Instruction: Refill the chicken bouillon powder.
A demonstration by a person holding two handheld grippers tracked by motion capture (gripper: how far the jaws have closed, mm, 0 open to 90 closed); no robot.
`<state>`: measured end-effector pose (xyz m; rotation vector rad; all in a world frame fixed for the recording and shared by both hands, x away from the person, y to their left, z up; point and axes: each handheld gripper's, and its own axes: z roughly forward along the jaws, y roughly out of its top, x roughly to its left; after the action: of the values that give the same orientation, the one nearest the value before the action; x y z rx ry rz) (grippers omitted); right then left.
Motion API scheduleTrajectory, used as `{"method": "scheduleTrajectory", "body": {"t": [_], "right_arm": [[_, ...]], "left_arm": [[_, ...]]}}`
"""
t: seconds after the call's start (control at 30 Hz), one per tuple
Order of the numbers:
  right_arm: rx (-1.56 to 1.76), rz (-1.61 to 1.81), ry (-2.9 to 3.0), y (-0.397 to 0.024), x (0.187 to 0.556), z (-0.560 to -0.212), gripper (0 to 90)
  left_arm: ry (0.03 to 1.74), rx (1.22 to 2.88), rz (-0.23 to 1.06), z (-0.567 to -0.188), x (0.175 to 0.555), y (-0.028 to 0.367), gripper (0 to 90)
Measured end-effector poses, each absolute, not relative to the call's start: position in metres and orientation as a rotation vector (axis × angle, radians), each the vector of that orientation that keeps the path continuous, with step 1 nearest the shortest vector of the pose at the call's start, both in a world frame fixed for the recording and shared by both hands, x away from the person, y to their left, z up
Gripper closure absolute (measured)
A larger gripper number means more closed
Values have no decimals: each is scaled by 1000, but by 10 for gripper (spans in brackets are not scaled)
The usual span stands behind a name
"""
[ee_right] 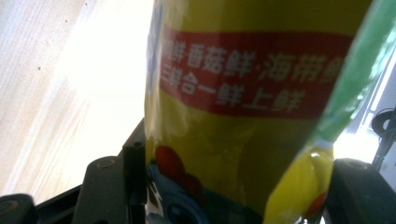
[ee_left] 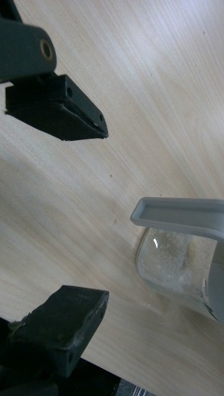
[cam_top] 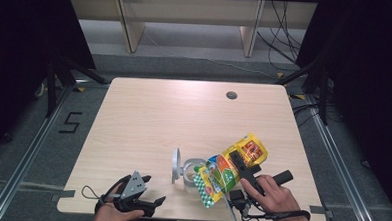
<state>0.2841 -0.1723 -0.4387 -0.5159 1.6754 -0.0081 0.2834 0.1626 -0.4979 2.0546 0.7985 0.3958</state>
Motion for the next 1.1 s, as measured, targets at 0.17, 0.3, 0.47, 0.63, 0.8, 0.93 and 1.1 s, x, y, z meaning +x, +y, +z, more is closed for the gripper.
{"method": "scheduleTrajectory", "body": {"t": [0.17,0.3,0.47,0.63,0.8,0.93,1.1], "right_arm": [[-558,-39,1657,-170,285,-435,404],[-540,-38,1661,-171,284,-436,405],[-565,-40,1657,-170,285,-435,407],[-574,-44,1659,-169,285,-436,415],[-573,-39,1655,-170,285,-436,416],[-575,-41,1653,-170,285,-436,416],[-583,-53,1640,-170,284,-436,416]], "left_arm": [[800,2055,395,-498,283,162,176],[800,2054,396,-498,283,162,176],[806,2045,393,-498,283,162,175],[806,2050,396,-498,283,162,174],[800,2062,399,-497,283,163,174],[805,2053,397,-498,283,163,174],[802,2053,397,-498,283,163,174]]}}
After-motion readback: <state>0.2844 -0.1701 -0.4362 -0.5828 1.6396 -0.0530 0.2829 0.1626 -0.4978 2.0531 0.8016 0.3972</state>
